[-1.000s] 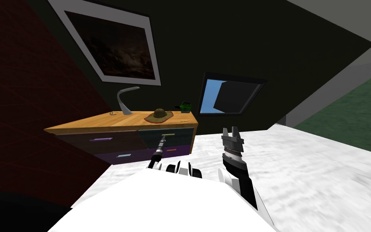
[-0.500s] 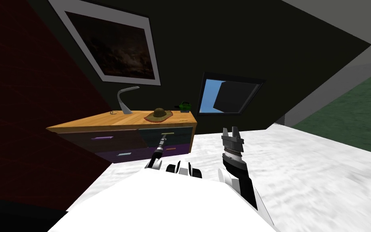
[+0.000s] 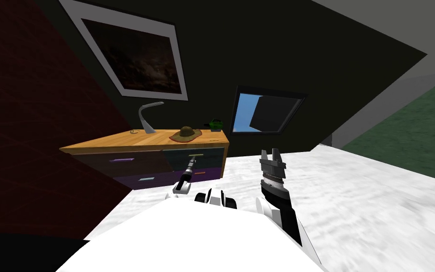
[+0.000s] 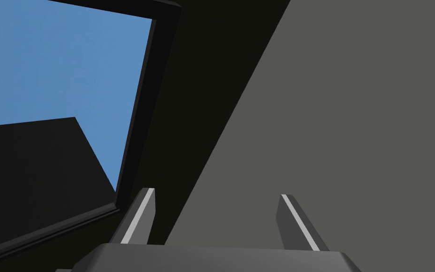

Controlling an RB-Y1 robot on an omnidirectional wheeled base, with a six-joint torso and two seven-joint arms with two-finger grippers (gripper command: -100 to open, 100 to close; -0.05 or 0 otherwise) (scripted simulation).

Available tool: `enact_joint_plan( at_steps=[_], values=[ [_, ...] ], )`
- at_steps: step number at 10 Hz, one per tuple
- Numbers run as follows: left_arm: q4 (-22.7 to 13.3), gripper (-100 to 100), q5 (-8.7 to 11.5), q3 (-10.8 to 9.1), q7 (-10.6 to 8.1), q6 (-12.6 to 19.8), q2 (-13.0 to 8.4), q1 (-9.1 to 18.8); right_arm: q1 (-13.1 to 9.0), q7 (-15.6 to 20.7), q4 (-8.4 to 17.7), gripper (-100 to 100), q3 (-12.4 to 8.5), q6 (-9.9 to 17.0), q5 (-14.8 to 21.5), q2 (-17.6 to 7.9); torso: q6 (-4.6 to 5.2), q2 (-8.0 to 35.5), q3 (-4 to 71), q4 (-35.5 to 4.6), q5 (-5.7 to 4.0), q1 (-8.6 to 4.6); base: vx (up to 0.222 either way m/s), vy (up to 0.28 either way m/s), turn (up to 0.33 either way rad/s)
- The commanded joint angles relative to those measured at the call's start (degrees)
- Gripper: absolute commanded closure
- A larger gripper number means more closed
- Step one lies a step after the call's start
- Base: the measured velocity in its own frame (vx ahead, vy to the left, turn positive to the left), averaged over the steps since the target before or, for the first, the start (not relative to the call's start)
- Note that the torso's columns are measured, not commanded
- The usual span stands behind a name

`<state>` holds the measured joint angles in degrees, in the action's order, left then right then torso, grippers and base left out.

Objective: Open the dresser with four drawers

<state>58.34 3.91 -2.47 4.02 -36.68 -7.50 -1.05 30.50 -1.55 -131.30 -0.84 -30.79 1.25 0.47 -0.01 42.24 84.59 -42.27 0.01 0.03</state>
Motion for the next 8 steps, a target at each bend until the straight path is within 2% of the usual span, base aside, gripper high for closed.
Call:
enact_joint_plan(
  at_steps=[1,2,3,5,6,7,8],
  values=[
    [-2.8,-100,0.07,0.07,-0.1,-0.05,-0.15,0.33,0.0,0.0,0.0,0,0.0,0.0,0.0,0.0,-0.01,-0.05,0.03,0.02,0.02,0.06,0.0,0.0,0.0],
    [-5.03,-100,2.01,0.69,-0.74,-1.7,-2.47,2.93,0.01,0.0,0.0,0,0.0,0.0,0.0,0.0,0.01,-0.05,0.04,0.01,0.02,0.06,-0.037,-0.038,-0.01],
    [-6.6,-100,2.01,0.69,-0.74,-1.7,-2.47,4.31,0.0,0.0,0.0,0,0.0,0.0,0.0,0.0,0.02,0.11,-0.05,-0.03,-0.03,-0.1,-0.055,-0.049,-0.001],
    [-9.28,-100,2.01,0.69,-0.74,-1.7,-2.47,4.97,0.0,0.0,0.0,0,0.0,0.0,0.0,0.0,0.01,0.07,-0.05,-0.03,-0.01,-0.02,-0.019,-0.016,-0.001],
    [-11.27,-100,3.95,1.32,-1.39,-3.36,-4.79,7.67,0.0,0.0,0.0,0,0.0,0.0,0.0,0.0,0.0,-0.03,0.02,0.01,0.02,0.07,-0.04,-0.039,-0.005],
    [-13.36,-100,3.95,1.32,-1.39,-3.36,-4.79,9.6,0.0,0.0,0.0,0,0.0,0.0,0.0,0.0,0.02,0.03,-0.01,-0.05,-0.03,-0.04,-0.062,-0.049,0.008],
    [-14.4,-100,3.95,1.32,-1.39,-3.36,-4.79,9.6,0.0,0.0,0.0,0,0.0,0.0,0.0,0.0,0.07,0.04,-0.03,-0.18,-0.11,-0.08,-0.028,-0.02,0.001]
  ],
)
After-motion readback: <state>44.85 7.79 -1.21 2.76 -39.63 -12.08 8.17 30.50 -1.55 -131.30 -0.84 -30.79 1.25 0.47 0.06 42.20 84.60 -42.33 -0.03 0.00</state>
